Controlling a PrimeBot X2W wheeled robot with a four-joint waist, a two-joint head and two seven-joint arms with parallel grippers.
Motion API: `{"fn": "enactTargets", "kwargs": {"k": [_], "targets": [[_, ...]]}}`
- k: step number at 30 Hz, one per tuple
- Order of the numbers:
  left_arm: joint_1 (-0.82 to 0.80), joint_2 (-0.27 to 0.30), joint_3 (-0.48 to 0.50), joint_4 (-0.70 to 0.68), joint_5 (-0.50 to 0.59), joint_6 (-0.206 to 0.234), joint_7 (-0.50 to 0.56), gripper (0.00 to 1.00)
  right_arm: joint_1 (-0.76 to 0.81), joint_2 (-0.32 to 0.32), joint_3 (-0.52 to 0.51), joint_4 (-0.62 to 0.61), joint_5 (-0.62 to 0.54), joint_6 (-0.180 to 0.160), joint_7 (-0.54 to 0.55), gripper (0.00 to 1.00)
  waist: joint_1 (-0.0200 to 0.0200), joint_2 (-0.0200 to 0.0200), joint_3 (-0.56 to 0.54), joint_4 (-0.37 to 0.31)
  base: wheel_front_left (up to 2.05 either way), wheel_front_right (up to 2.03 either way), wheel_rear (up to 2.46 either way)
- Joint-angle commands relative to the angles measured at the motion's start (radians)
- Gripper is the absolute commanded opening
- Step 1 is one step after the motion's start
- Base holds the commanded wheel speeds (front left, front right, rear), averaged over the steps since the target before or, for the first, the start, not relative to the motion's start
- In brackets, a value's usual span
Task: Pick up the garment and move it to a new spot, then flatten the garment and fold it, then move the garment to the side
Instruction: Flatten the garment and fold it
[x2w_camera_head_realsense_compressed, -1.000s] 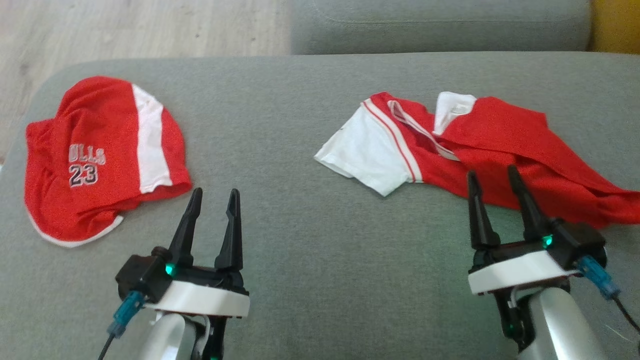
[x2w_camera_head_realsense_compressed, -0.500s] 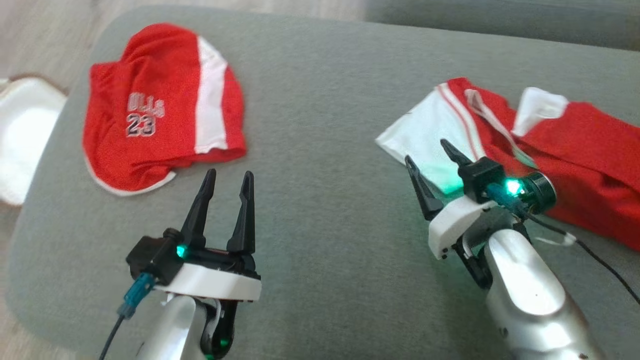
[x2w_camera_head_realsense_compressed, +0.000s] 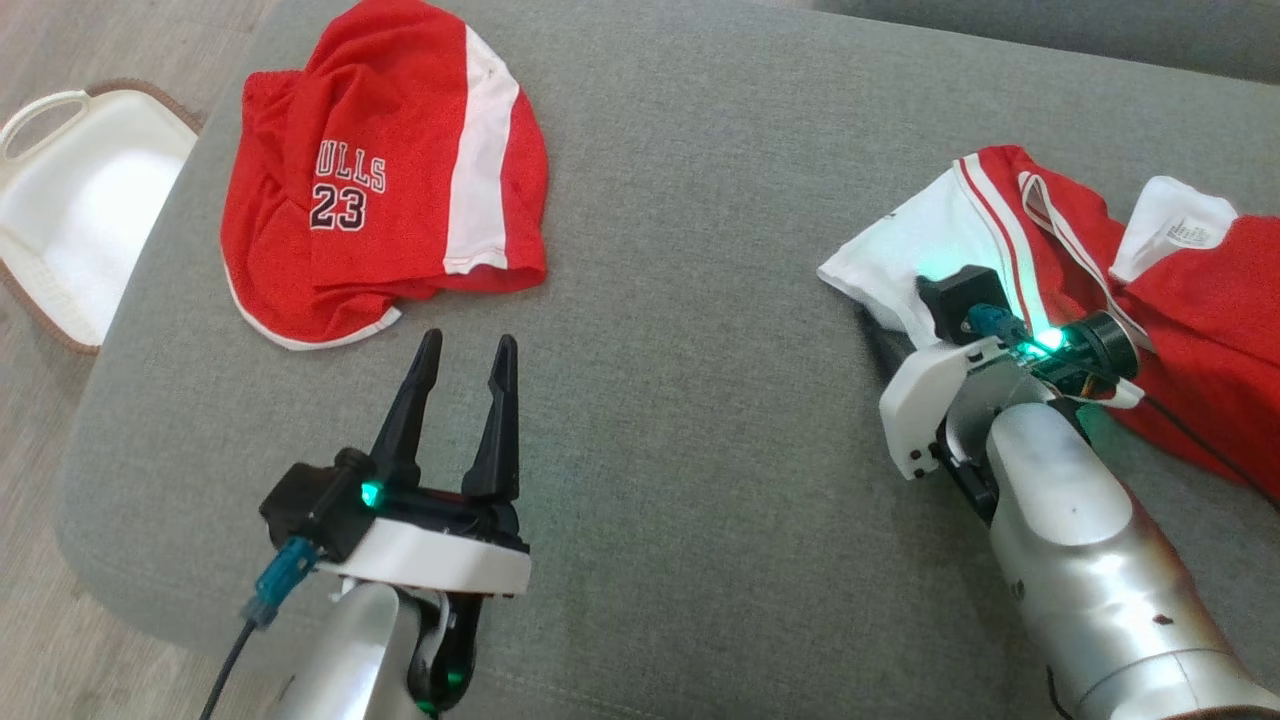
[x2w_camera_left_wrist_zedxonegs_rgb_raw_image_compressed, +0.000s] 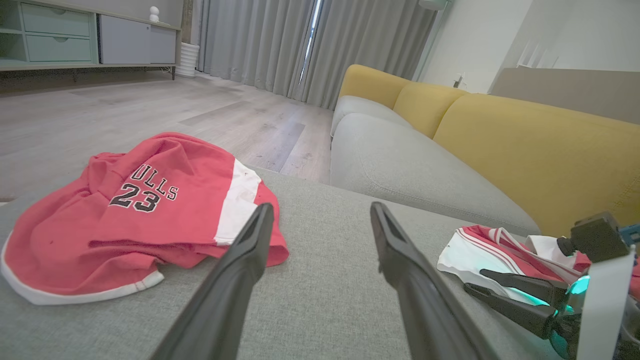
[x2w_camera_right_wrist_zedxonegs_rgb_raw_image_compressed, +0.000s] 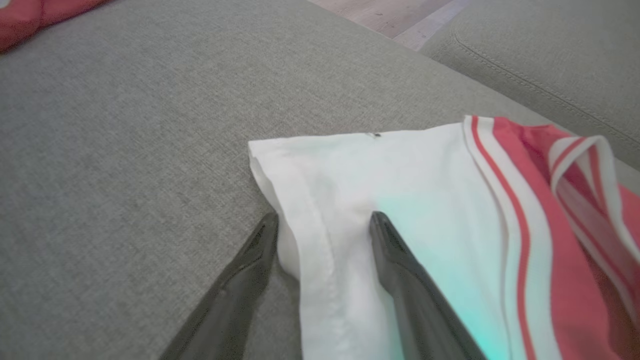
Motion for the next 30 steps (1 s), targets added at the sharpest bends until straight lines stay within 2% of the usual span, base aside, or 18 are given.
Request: {"fn": "enactTargets", "kwargs": {"k": [1, 3, 5, 6, 7, 13, 16, 18, 19, 20, 25, 30], "targets": [[-0.04, 0.002, 0.028, -0.03, -0.005, -0.005, -0.01, 1.0, -0.01, 0.004, 0.023, 0.02, 0.011, -0.001, -0.004, 0.0, -0.0001, -0.0001, 0.001, -0.003, 0.0, 0.0, 0.0], [-0.04, 0.002, 0.032, -0.029, -0.005, -0.005, -0.01, 1.0, -0.016, 0.004, 0.051, 0.029, 0.049, -0.001, -0.031, 0.0, -0.0001, -0.0001, -0.002, -0.011, 0.0, 0.0, 0.0], [-0.039, 0.002, 0.035, -0.027, -0.004, -0.005, -0.01, 1.0, -0.012, 0.004, 0.153, 0.015, 0.162, -0.001, -0.083, 0.0, -0.0001, -0.0001, -0.012, -0.026, 0.0, 0.0, 0.0], [-0.039, 0.002, 0.035, -0.027, -0.004, -0.005, -0.01, 1.0, -0.012, 0.004, 0.153, 0.015, 0.162, -0.001, -0.083, 0.0, -0.0001, -0.0001, -0.012, -0.026, 0.0, 0.0, 0.0], [-0.039, 0.002, 0.036, -0.026, -0.003, -0.005, -0.01, 1.0, -0.006, 0.004, 0.199, -0.001, 0.214, -0.001, -0.1, 0.0, -0.0001, -0.0001, -0.017, -0.033, 0.0, 0.0, 0.0], [-0.03, 0.002, 0.05, -0.026, 0.005, -0.005, -0.01, 1.0, 0.031, 0.004, 0.51, -0.189, 0.494, -0.001, -0.159, 0.0, -0.0001, -0.0001, -0.055, -0.08, 0.0, 0.0, 0.0], [-0.021, 0.002, 0.054, -0.025, 0.009, -0.005, -0.01, 1.0, 0.047, 0.004, 0.647, -0.27, 0.581, -0.001, -0.159, 0.0, -0.0001, -0.0001, -0.076, -0.104, 0.0, 0.0, 0.0], [-0.015, 0.002, 0.056, -0.025, 0.01, -0.004, -0.01, 1.0, 0.055, 0.004, 0.706, -0.283, 0.613, -0.001, -0.133, 0.0, -0.0001, -0.0001, -0.087, -0.118, 0.0, 0.0, 0.0], [-0.012, 0.002, 0.057, -0.025, 0.01, -0.003, -0.01, 1.0, 0.056, 0.004, 0.726, -0.283, 0.617, -0.001, -0.127, 0.36, -0.0001, -0.0001, -0.092, -0.125, 0.0, 0.0, 0.0], [-0.009, 0.002, 0.057, -0.024, 0.011, -0.003, -0.01, 1.0, 0.057, 0.004, 0.733, -0.277, 0.618, -0.001, -0.125, 1.0, -0.0001, -0.0001, -0.097, -0.131, 0.0, 0.0, 0.0], [0.002, 0.002, 0.062, -0.023, 0.016, -0.002, -0.01, 1.0, 0.064, 0.004, 0.696, -0.251, 0.605, -0.001, -0.148, 1.0, -0.0001, -0.0001, -0.115, -0.16, 0.0, 0.0, 0.0], [0.016, 0.001, 0.076, -0.03, 0.019, 0.0, -0.01, 1.0, 0.085, -0.016, 0.524, -0.259, 0.531, -0.001, -0.198, 1.0, -0.0001, -0.0001, -0.134, -0.192, 0.0, 0.0, 0.0]]}}
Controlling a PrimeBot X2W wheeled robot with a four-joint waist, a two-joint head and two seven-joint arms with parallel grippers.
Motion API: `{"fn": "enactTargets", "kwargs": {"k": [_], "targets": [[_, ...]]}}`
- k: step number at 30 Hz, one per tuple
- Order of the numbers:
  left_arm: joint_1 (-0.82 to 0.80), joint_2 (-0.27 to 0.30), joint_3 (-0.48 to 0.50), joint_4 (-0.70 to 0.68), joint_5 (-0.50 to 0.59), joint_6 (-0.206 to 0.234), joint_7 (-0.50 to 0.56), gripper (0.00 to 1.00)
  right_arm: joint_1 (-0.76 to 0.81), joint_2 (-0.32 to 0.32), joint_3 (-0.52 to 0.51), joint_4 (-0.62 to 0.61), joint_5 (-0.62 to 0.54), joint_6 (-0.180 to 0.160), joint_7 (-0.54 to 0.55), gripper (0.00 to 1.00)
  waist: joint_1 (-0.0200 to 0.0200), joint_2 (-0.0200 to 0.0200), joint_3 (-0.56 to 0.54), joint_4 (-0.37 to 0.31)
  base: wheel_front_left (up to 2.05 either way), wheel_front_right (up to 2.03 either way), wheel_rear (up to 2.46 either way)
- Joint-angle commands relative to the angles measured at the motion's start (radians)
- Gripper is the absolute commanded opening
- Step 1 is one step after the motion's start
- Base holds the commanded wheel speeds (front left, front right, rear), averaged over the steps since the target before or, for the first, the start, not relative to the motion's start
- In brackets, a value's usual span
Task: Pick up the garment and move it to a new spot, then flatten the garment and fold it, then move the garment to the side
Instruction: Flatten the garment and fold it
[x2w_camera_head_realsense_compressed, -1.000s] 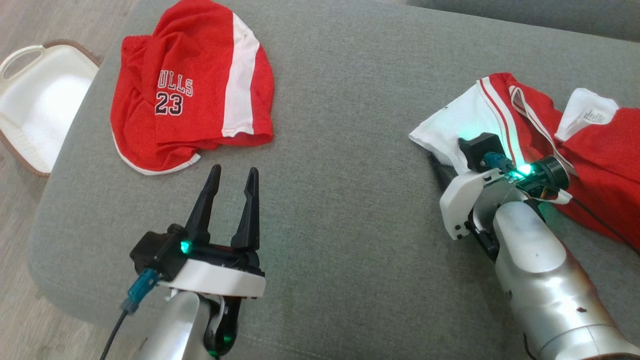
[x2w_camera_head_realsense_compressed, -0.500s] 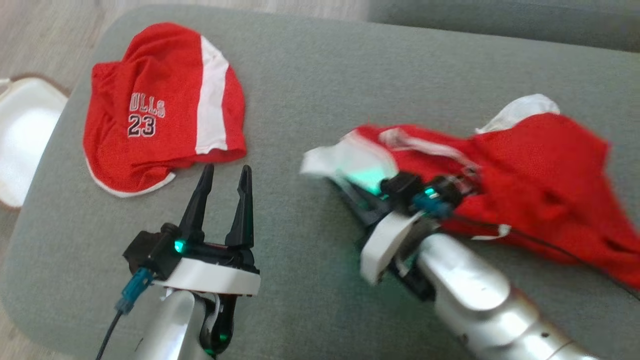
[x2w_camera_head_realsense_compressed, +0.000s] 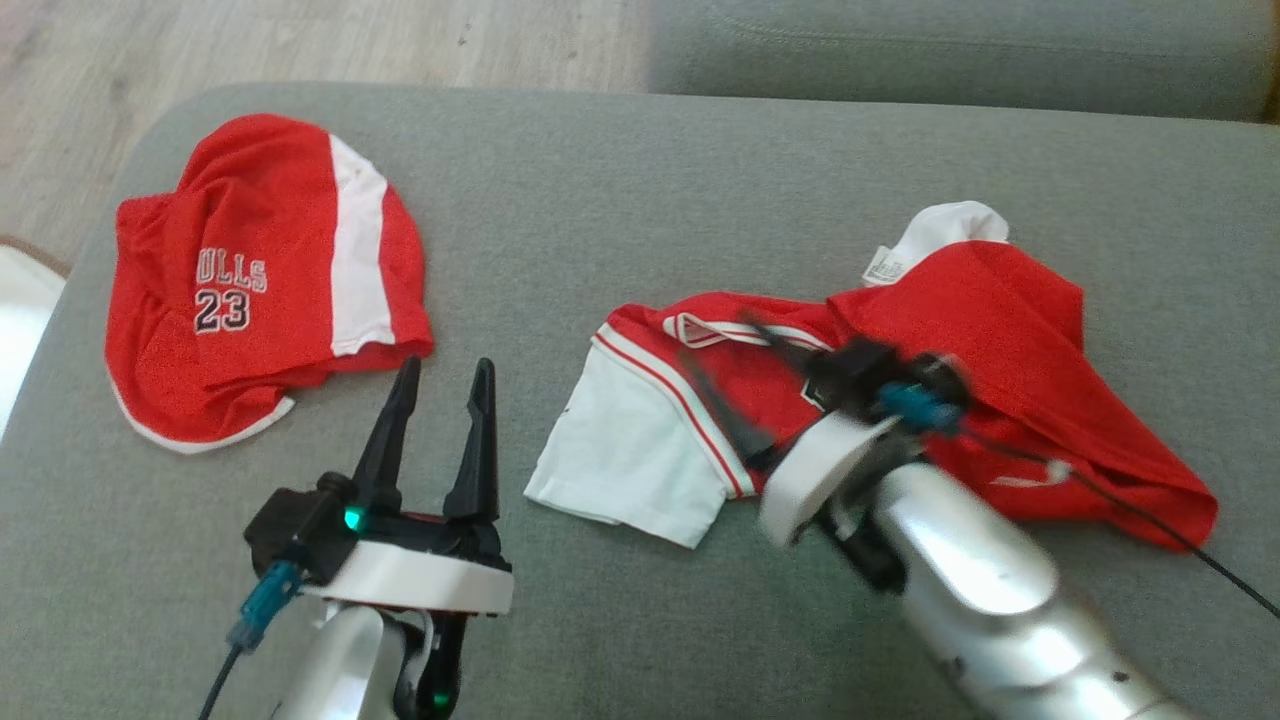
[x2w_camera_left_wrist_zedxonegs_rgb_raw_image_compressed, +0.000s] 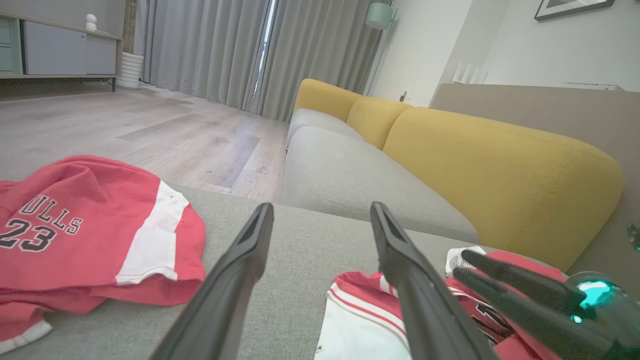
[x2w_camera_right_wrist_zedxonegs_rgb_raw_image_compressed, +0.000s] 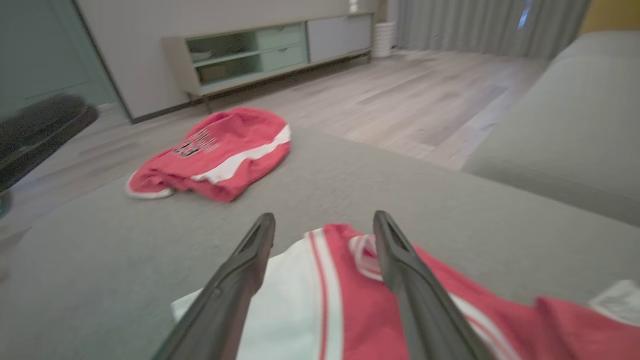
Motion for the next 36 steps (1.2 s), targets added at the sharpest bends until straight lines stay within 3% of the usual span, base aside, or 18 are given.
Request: {"fn": "enactTargets", "kwargs": {"k": [1, 7, 11, 21, 36], "targets": [[-0.017, 0.003, 0.044, -0.037, 0.007, -0.001, -0.01, 1.0, 0.018, 0.004, -0.064, -0.035, -0.039, -0.001, -0.023, 1.0, 0.0001, 0.0, -0.011, -0.015, 0.0, 0.0, 0.0], [-0.005, 0.003, 0.04, -0.052, 0.005, 0.001, -0.01, 1.0, 0.138, 0.013, -0.386, -0.126, -0.237, -0.001, -0.041, 1.0, 0.0001, 0.0, -0.018, -0.03, 0.0, 0.0, 0.0], [0.0, 0.003, 0.034, -0.057, 0.004, 0.001, -0.01, 1.0, 0.236, 0.026, -0.517, -0.241, -0.315, -0.001, -0.044, 1.0, 0.0001, 0.0, -0.007, -0.033, 0.0, 0.0, 0.0], [-0.008, 0.003, 0.026, -0.056, 0.011, -0.001, -0.01, 1.0, 0.296, 0.027, -0.528, -0.35, -0.343, -0.001, 0.004, 1.0, 0.0001, 0.0, 0.014, -0.029, 0.0, 0.0, 0.0], [-0.035, 0.003, 0.001, -0.047, -0.001, -0.005, -0.01, 1.0, 0.186, 0.027, -0.604, -0.203, -0.519, -0.001, 0.088, 1.0, 0.0001, 0.0, 0.075, 0.035, 0.0, 0.0, 0.0]]}}
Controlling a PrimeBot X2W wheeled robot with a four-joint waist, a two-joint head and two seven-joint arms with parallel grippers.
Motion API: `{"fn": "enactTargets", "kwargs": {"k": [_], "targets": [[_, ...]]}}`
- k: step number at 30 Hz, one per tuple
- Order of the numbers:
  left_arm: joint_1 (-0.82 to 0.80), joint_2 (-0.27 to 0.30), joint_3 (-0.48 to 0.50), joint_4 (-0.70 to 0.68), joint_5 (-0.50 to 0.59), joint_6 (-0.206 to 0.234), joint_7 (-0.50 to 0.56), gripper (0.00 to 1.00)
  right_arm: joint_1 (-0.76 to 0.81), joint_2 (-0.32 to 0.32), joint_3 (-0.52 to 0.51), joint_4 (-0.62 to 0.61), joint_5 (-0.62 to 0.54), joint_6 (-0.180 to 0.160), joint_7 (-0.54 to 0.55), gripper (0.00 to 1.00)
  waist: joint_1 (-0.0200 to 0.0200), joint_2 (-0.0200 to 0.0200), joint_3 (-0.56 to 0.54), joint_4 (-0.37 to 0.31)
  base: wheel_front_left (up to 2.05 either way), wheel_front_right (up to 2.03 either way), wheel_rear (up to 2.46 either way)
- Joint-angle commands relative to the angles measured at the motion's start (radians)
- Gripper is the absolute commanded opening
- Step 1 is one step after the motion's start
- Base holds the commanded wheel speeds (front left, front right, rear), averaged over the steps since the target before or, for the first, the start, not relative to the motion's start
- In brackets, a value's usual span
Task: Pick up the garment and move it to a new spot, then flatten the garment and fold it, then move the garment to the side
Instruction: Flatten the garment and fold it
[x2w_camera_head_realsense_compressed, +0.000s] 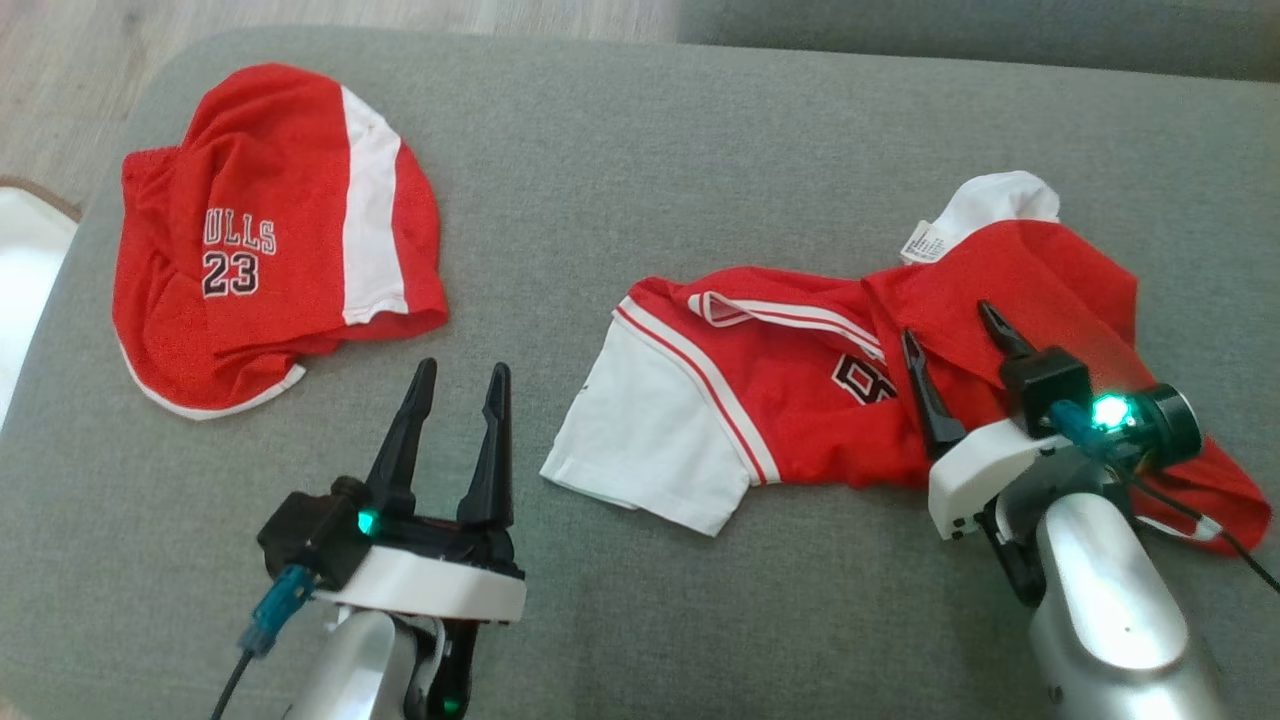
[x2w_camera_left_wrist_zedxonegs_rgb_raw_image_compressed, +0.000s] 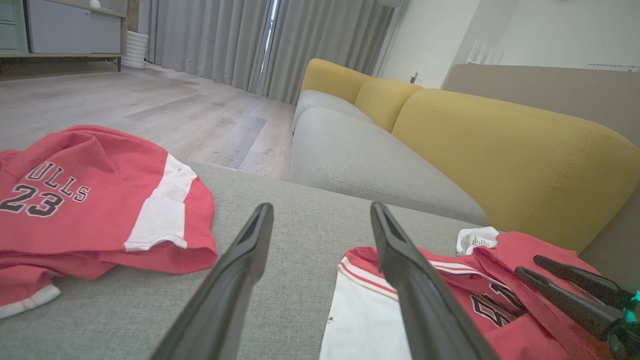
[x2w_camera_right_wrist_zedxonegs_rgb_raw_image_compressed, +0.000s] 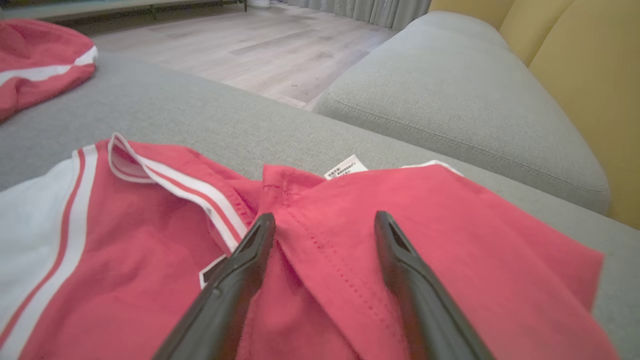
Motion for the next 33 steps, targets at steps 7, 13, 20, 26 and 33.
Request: {"fn": "enactTargets", "kwargs": {"k": [7, 13, 20, 26, 33], "targets": [[-0.058, 0.002, 0.019, -0.026, -0.004, -0.005, -0.01, 1.0, -0.078, 0.008, 0.026, 0.042, -0.101, -0.001, 0.01, 1.0, 0.0, 0.0, 0.024, 0.014, 0.0, 0.0, 0.0], [-0.065, 0.002, 0.023, -0.022, -0.005, -0.005, -0.01, 1.0, -0.101, 0.008, 0.029, 0.059, -0.097, -0.001, -0.012, 0.0, 0.0, 0.0, 0.025, 0.007, 0.0, 0.0, 0.0], [-0.056, 0.002, 0.038, -0.022, -0.002, -0.005, -0.01, 1.0, -0.125, 0.009, -0.038, 0.009, -0.002, -0.001, -0.07, 0.0, 0.0, 0.0, 0.007, -0.03, 0.0, 0.0, 0.0], [-0.051, 0.002, 0.047, -0.029, 0.001, -0.005, -0.01, 1.0, -0.175, -0.005, -0.273, -0.07, 0.024, -0.001, -0.023, 0.0, 0.0, 0.0, -0.008, -0.067, 0.0, 0.0, 0.0], [-0.051, 0.002, 0.045, -0.037, -0.002, -0.005, -0.01, 1.0, -0.233, -0.13, -0.558, -0.12, 0.001, -0.001, 0.106, 0.0, 0.0, 0.0, -0.007, -0.077, 0.0, 0.0, 0.0]]}}
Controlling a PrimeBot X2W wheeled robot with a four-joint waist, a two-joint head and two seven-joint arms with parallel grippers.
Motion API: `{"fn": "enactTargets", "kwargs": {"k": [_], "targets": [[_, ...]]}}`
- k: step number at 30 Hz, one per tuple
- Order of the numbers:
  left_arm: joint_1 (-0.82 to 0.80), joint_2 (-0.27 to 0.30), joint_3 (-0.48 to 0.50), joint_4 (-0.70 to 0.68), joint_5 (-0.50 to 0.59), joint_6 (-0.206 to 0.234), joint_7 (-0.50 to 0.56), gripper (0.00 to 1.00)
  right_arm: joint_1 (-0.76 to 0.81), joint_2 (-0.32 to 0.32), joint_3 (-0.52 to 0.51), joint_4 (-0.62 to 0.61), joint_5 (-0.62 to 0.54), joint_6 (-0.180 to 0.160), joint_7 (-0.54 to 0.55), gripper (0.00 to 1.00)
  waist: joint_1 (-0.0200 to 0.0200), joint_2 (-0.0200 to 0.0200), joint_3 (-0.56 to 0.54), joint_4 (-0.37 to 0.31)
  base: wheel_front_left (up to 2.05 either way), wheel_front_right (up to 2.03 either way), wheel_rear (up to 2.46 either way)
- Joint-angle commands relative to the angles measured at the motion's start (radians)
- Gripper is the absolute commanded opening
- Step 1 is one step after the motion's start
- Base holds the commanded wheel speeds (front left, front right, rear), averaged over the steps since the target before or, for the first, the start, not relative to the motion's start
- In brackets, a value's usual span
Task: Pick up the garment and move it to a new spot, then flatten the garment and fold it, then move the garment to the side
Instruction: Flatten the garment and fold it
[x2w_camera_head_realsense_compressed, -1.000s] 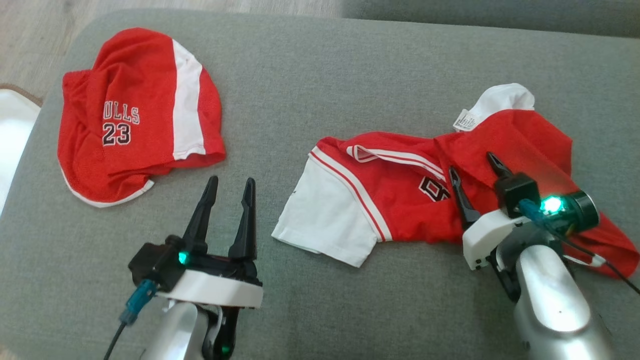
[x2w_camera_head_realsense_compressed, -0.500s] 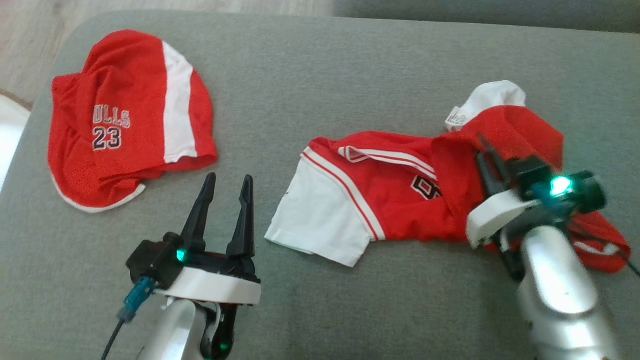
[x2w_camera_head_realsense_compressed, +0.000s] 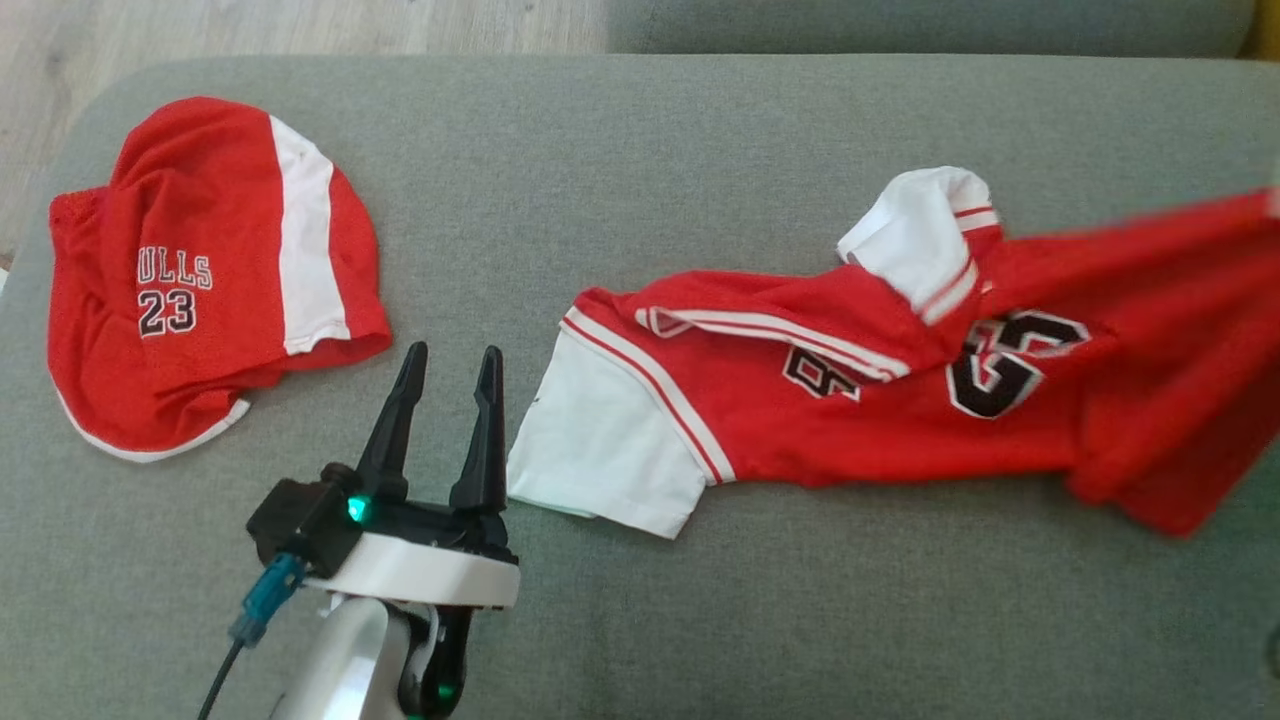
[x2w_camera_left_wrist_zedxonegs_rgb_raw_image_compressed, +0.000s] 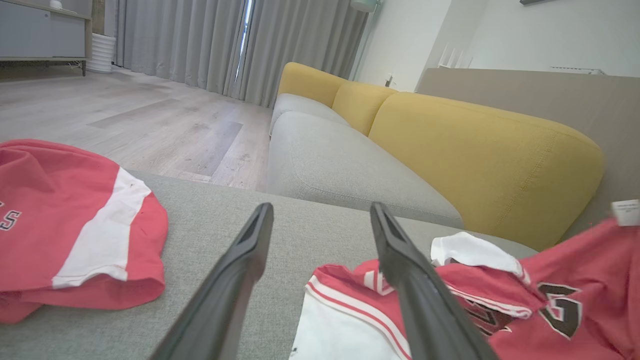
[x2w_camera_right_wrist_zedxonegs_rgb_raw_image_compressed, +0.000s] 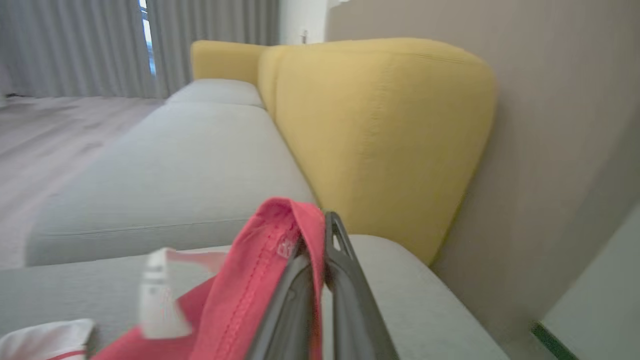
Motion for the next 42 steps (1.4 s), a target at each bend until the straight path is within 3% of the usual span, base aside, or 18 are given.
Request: {"fn": "enactTargets", "kwargs": {"k": [1, 8, 9, 10, 15, 23, 31, 42], "targets": [[-0.029, 0.003, 0.035, -0.035, -0.001, -0.005, -0.01, 1.0, -0.047, -0.02, -0.001, -0.037, -0.016, -0.001, 0.012, 0.0, 0.0, 0.0, 0.003, 0.002, 0.0, 0.0, 0.0], [-0.037, 0.003, 0.031, -0.035, -0.003, -0.005, -0.01, 1.0, -0.107, -0.02, -0.266, -0.096, -0.168, -0.001, 0.082, 0.0, 0.0, 0.0, 0.013, 0.024, 0.0, 0.0, 0.0], [-0.037, 0.003, 0.031, -0.034, -0.004, -0.005, -0.01, 1.0, -0.114, -0.015, -0.299, -0.096, -0.197, -0.001, 0.101, 0.85, 0.0, 0.0, 0.012, 0.027, 0.0, 0.0, 0.0], [-0.037, 0.003, 0.031, -0.033, -0.004, -0.005, -0.01, 1.0, -0.122, -0.006, -0.325, -0.093, -0.219, -0.001, 0.122, 1.0, 0.0, 0.0, 0.011, 0.03, 0.0, 0.0, 0.0], [-0.031, 0.003, 0.034, -0.029, -0.005, -0.005, -0.01, 1.0, -0.125, 0.048, -0.349, -0.112, -0.276, -0.001, 0.131, 1.0, 0.0, 0.0, -0.001, 0.038, 0.0, 0.0, 0.0], [-0.018, 0.003, 0.045, -0.029, 0.0, -0.004, -0.01, 1.0, -0.081, 0.118, -0.253, -0.182, -0.253, -0.001, 0.113, 1.0, 0.0, 0.0, -0.026, 0.02, 0.0, 0.0, 0.0], [-0.003, 0.003, 0.049, -0.031, 0.003, -0.002, -0.01, 1.0, -0.033, 0.128, -0.171, -0.226, -0.226, -0.001, 0.155, 1.0, 0.0, 0.0, -0.058, -0.014, 0.0, 0.0, 0.0], [0.027, 0.003, 0.059, -0.035, 0.007, 0.003, -0.01, 1.0, 0.181, 0.131, -0.03, -0.245, -0.066, -0.001, 0.266, 1.0, 0.0, 0.0, -0.097, -0.052, 0.0, 0.0, 0.0]]}}
